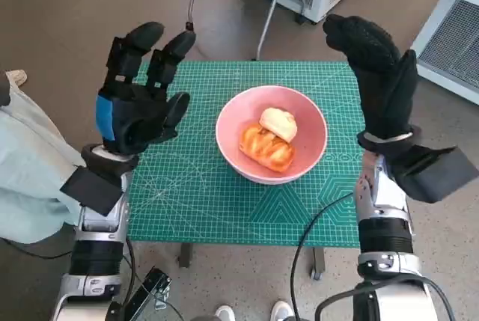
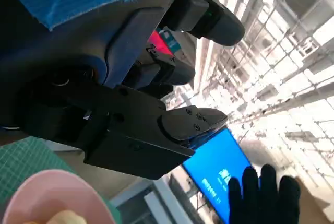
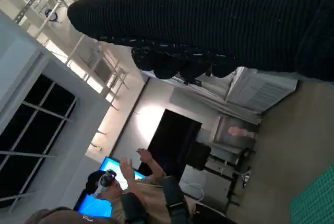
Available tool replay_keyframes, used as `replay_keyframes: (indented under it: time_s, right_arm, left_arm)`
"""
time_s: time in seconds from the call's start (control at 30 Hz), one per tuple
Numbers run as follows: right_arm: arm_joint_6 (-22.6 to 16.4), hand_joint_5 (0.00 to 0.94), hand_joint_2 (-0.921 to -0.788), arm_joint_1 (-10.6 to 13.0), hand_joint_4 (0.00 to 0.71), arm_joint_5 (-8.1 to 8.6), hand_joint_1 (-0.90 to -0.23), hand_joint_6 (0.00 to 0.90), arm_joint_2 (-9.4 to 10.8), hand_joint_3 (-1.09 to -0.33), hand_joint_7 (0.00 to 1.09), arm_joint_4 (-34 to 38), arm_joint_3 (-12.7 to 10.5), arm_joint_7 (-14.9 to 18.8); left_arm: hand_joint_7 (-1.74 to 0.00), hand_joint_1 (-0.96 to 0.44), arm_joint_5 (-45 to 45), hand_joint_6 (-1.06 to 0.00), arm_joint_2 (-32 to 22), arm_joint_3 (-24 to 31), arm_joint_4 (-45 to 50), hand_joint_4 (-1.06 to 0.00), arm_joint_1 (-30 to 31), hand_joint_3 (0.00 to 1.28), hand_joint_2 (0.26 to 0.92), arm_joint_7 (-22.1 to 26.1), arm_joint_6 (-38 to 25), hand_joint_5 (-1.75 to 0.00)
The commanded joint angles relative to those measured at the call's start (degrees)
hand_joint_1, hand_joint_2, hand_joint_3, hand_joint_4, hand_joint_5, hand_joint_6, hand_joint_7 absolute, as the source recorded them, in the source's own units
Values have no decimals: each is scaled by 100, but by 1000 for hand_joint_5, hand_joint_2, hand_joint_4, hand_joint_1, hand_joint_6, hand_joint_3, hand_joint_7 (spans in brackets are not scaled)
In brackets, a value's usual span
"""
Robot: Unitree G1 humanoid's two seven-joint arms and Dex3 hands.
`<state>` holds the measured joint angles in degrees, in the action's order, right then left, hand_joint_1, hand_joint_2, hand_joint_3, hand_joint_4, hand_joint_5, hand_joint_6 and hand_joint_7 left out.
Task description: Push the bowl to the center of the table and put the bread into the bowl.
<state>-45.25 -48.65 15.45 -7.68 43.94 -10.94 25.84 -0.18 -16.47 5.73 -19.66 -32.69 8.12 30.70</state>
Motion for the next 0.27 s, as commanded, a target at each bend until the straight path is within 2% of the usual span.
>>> replay_keyframes:
  time_s: [0.03,0.27]
  right_arm:
    - [18,0,-921,57,388,-66,-541,90,52,-599,761,76,33,-50]
    - [15,0,-921,76,387,-87,-536,89,63,-601,759,92,47,-64]
  left_arm:
    - [-864,26,59,-125,100,39,25,-131,-31,633,694,-183,74,-719]
    - [-827,19,194,-144,132,8,-77,-145,-84,625,697,-319,158,-694]
